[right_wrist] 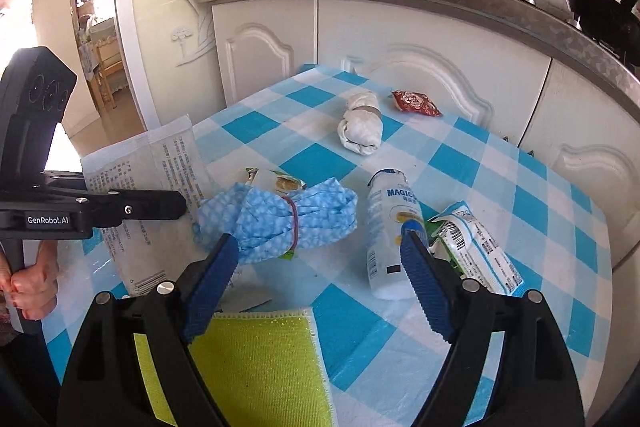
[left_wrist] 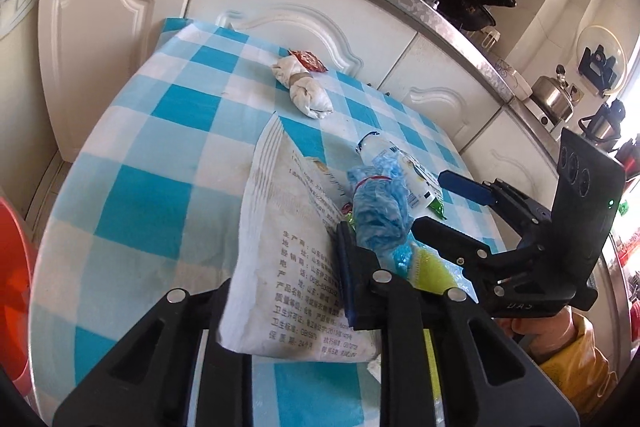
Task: Collect trash
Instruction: 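Lift the paper bag with the left tool while the right tool sets the bottle down on the tablecloth, then grasp the yellow sponge with the right tool while the left tool holds the paper bag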
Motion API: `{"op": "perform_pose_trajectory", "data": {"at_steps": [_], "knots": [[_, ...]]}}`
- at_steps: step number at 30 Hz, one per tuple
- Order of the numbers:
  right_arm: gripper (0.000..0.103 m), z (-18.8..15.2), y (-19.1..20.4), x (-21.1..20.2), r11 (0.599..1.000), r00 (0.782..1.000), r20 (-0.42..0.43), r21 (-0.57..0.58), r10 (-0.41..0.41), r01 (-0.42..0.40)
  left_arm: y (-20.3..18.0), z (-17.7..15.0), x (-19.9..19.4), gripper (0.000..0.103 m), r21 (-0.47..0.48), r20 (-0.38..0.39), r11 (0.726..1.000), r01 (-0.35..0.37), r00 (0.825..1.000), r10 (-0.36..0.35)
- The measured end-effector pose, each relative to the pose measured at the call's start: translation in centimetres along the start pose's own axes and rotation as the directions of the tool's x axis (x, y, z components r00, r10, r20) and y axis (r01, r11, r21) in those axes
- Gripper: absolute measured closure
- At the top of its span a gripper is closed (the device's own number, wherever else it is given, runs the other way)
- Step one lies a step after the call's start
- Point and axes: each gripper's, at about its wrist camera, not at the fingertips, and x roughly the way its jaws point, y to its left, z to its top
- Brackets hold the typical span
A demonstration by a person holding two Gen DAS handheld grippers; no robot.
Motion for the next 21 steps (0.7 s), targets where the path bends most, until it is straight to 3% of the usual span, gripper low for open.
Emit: {"op": "perform_pose_trajectory", "data": {"at_steps": [4,9,16,19,21], "knots": [[0.02,-1.5,0.5,0.0,0.998,0.998,-0.038,0.044,0.05,-0.048,1.3,-0.3,-1.7,0.083,-0.025,0.02,1.0,-0.013,1.0,0.013],[0.013,-4.3,0.7,-1.1,0.975,0.994,-0.062,0.209,0.094,-0.079,2.9,-0.8,-3.1,0.083,-0.059,0.039,0.998,-0.024,0.999,0.027],[0.013,-9.0,2.0,-4.7,0.892,0.993,-0.068,0.448,0.095,-0.054,2.8,-2.1,-4.0,0.083,-0.036,0.016,0.999,-0.005,1.0,0.006],[0.013,-9.8,2.9,-5.3,0.851,0.99,-0.056,0.519,0.127,-0.08,1.8,-3.2,-3.9,0.083,-0.014,-0.011,1.0,0.026,1.0,-0.026],[0.02,-9.9,3.3,-5.3,0.826,0.986,-0.046,0.553,0.163,-0.11,1.2,-3.9,-3.8,0.083,-0.004,-0.027,0.999,0.042,0.999,-0.042]]}}
